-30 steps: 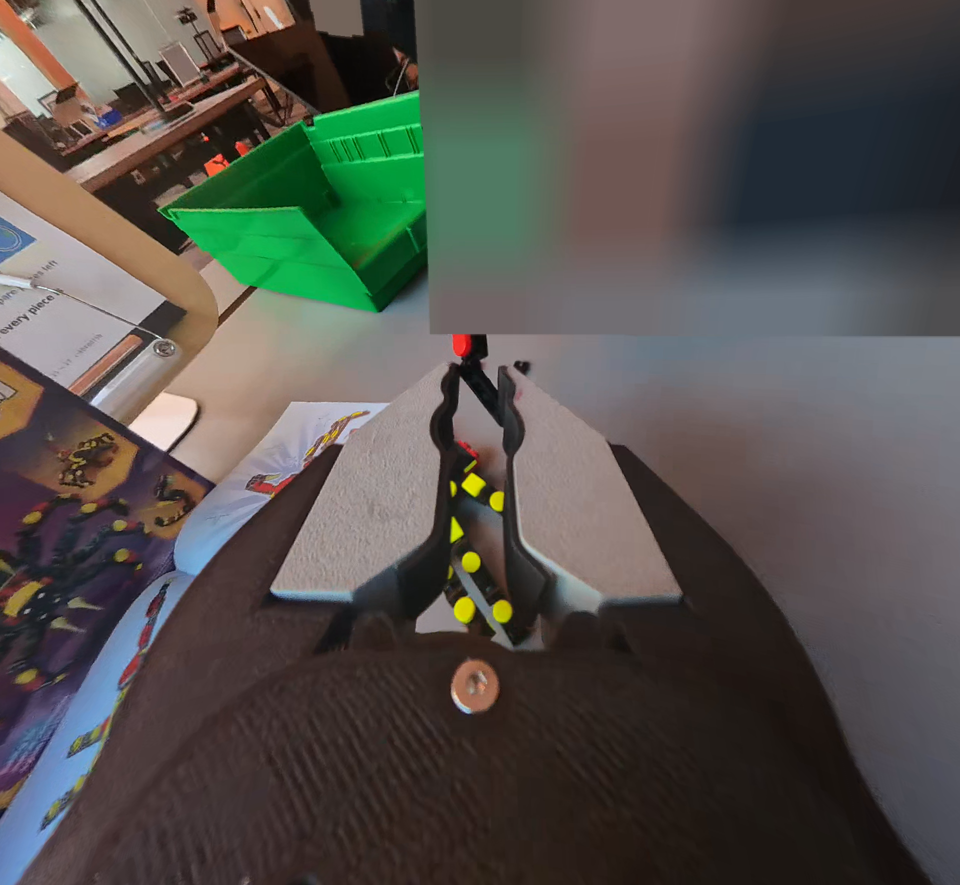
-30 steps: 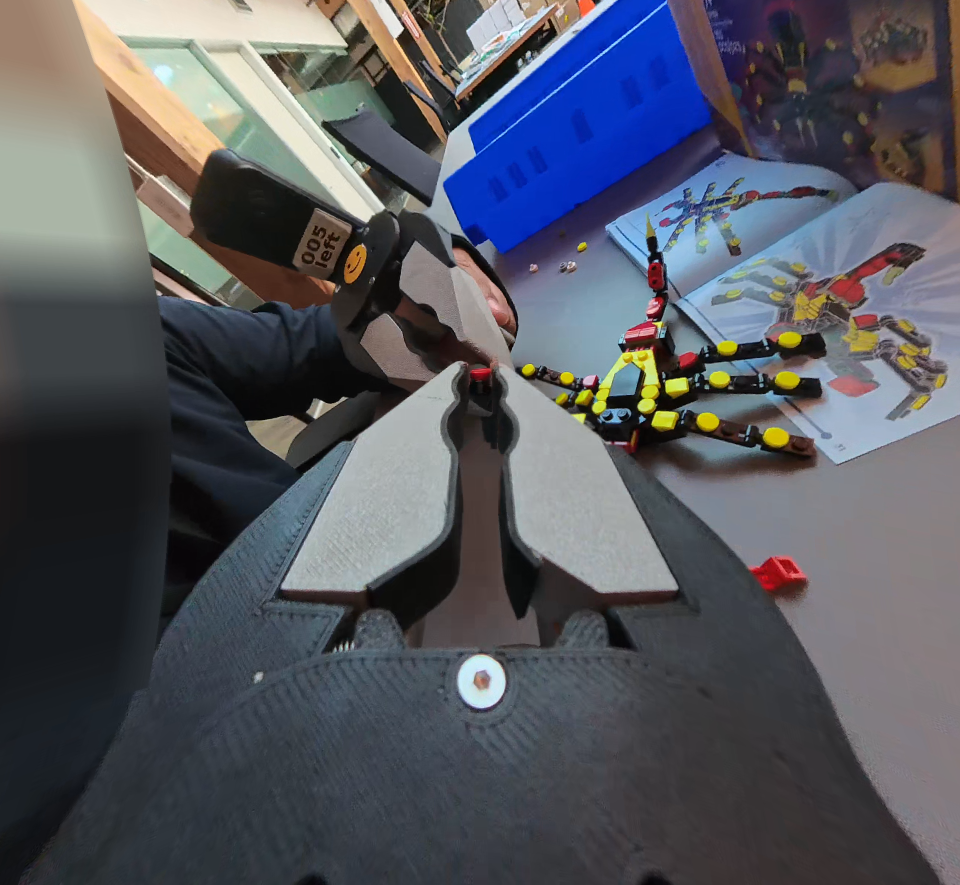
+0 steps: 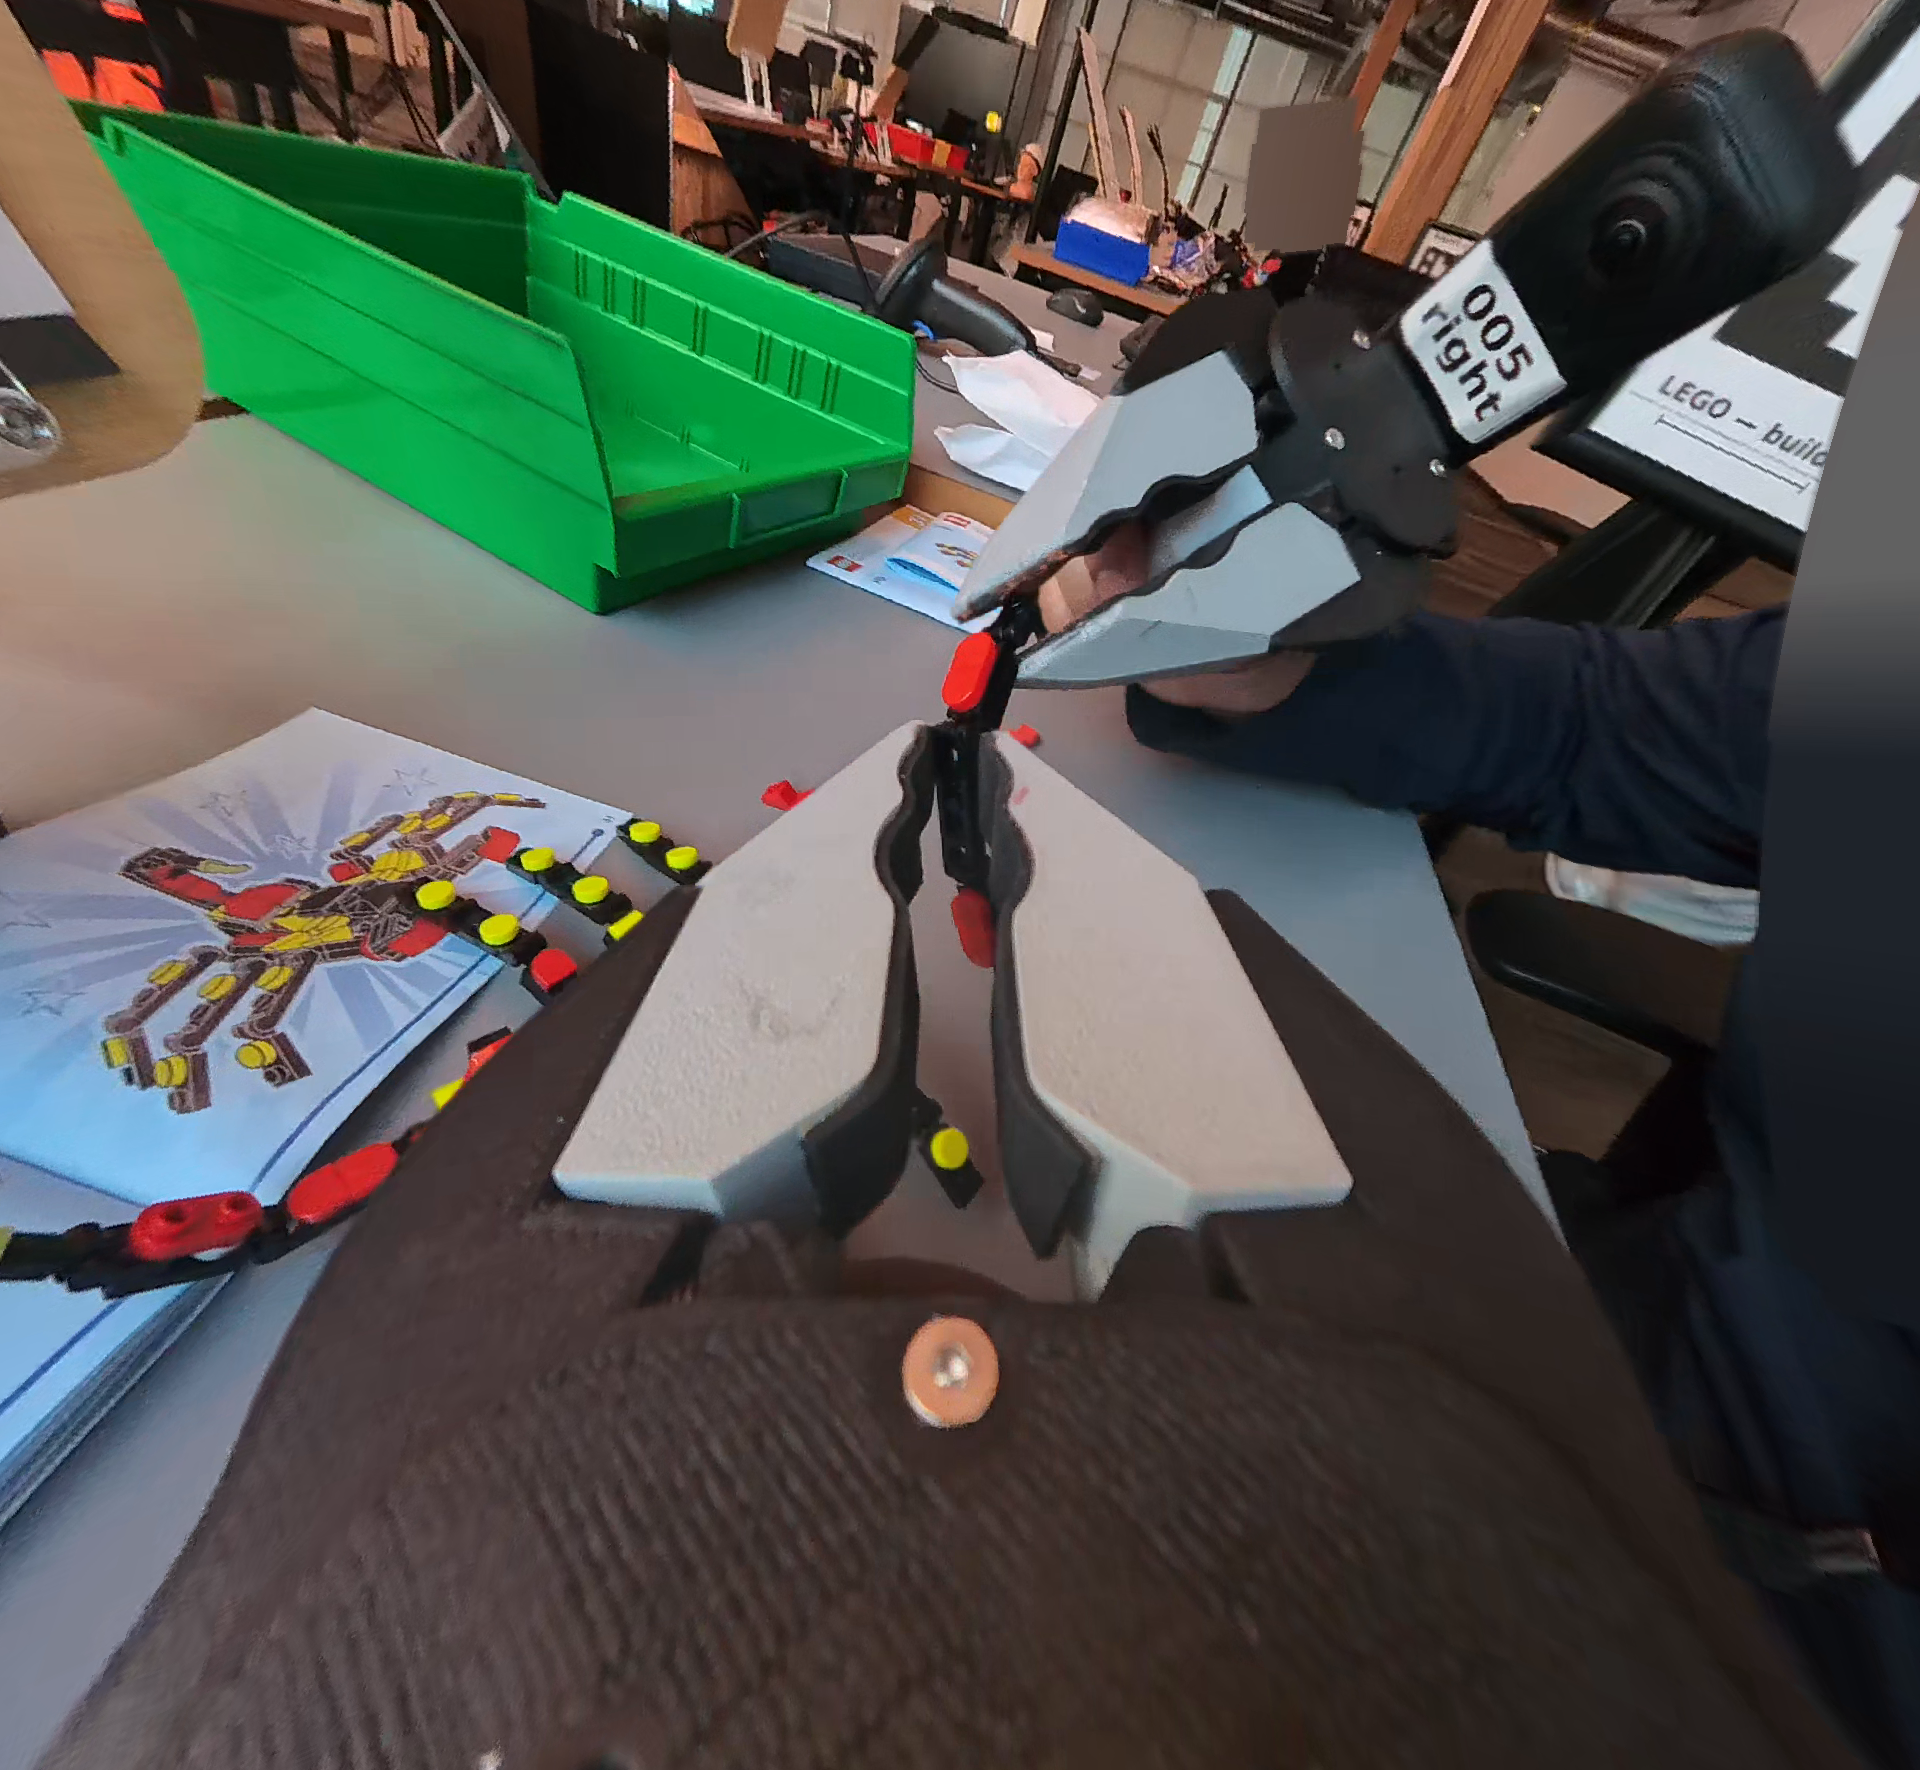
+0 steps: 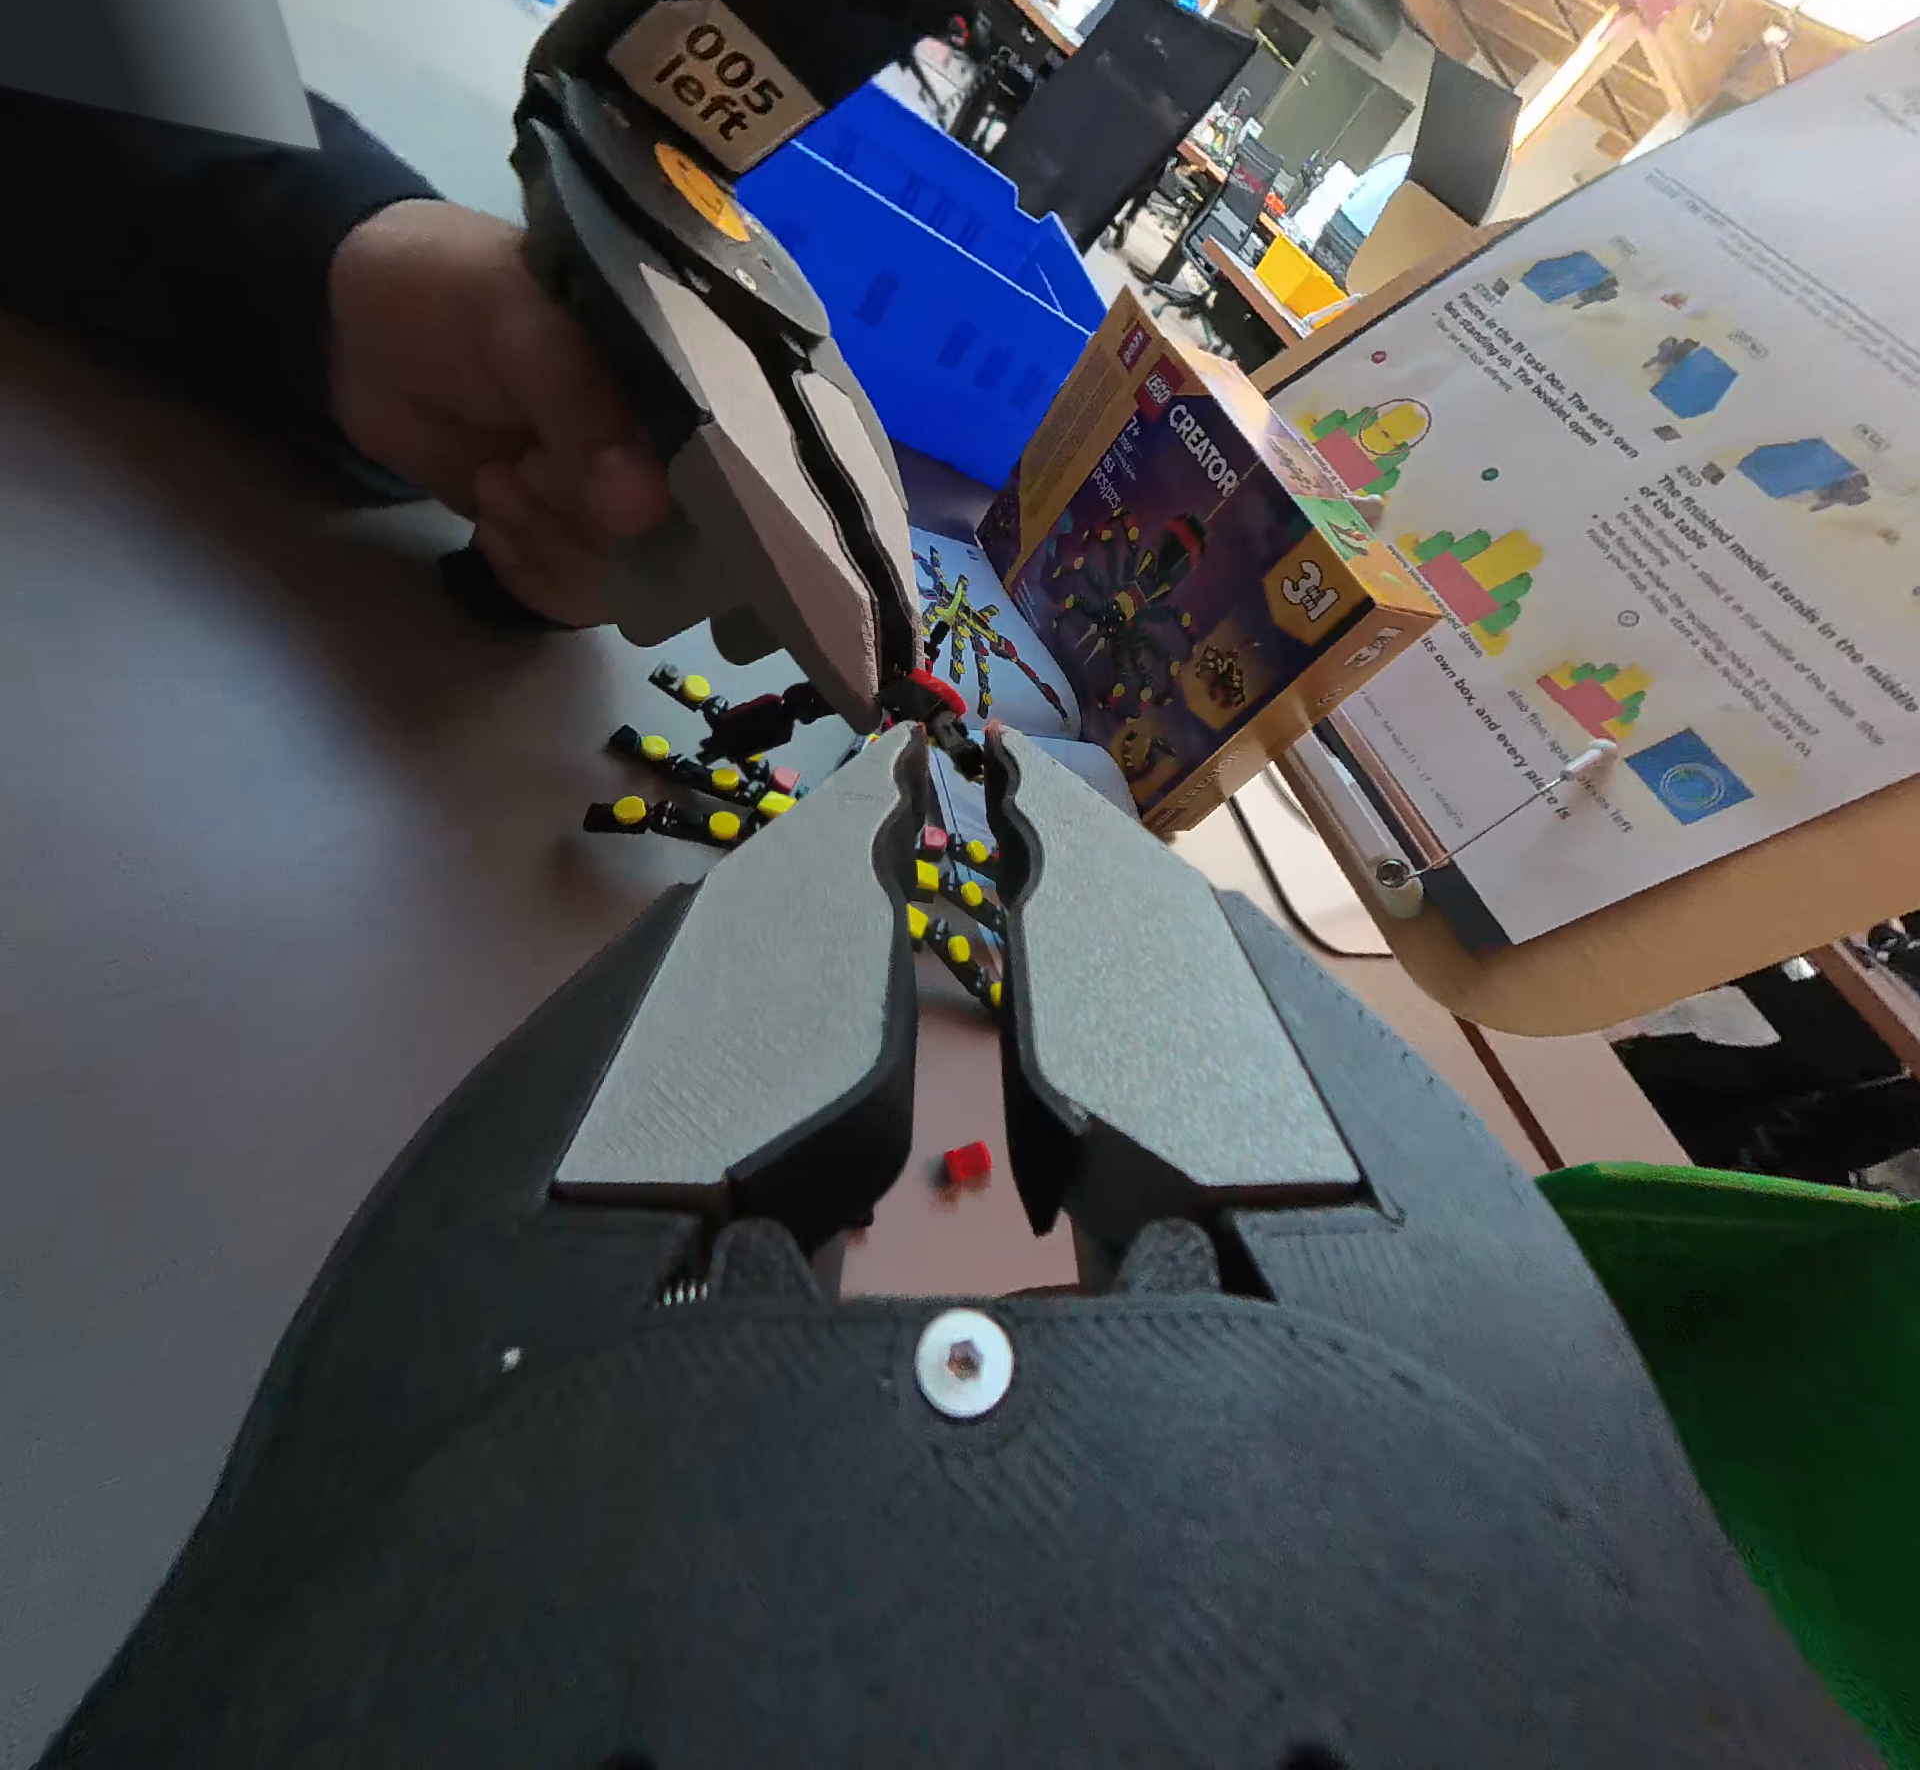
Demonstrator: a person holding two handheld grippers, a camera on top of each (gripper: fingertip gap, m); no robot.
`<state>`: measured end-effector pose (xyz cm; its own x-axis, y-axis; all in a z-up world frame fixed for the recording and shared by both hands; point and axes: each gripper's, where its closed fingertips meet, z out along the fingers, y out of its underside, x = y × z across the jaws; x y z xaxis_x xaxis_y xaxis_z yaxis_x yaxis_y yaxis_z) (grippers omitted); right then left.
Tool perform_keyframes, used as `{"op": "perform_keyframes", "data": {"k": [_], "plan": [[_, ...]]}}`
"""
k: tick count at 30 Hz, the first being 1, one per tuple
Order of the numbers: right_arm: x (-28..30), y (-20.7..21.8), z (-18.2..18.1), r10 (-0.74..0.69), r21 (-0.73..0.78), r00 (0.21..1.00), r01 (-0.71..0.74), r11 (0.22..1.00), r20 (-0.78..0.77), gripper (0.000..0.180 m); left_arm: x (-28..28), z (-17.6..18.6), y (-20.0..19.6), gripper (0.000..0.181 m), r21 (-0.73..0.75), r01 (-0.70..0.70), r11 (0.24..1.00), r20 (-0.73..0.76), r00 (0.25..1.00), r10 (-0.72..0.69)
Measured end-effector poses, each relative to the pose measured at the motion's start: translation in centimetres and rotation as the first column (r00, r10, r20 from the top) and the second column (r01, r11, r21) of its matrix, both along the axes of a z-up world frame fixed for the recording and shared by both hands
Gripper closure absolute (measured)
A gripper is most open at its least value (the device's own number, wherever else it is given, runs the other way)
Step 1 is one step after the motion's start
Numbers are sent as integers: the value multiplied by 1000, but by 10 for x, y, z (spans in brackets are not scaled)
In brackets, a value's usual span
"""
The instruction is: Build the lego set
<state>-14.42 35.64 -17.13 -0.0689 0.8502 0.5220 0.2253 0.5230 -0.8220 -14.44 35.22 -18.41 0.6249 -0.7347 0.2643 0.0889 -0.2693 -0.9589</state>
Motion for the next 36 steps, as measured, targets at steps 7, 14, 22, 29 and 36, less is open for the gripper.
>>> {"op": "perform_keyframes", "data": {"k": [7,14,22,29,36], "plan": [[0,5,11,-88,78,993,94,992,-77,176,5,7,4,175,-66,-17,998,187,982,29],[-1,7,9,-81,31,993,83,996,-86,178,1,10,6,177,-140,0,990,353,934,50],[2,5,13,-76,76,992,83,994,-99,178,1,14,4,177,-89,-23,996,315,948,50],[9,-4,16,56,-8,995,-56,998,-79,179,7,18,-11,169,-101,198,975,334,930,-154],[15,-17,14,202,-99,978,-207,973,-52,179,19,12,-21,157,-93,257,962,251,941,-227]]}}
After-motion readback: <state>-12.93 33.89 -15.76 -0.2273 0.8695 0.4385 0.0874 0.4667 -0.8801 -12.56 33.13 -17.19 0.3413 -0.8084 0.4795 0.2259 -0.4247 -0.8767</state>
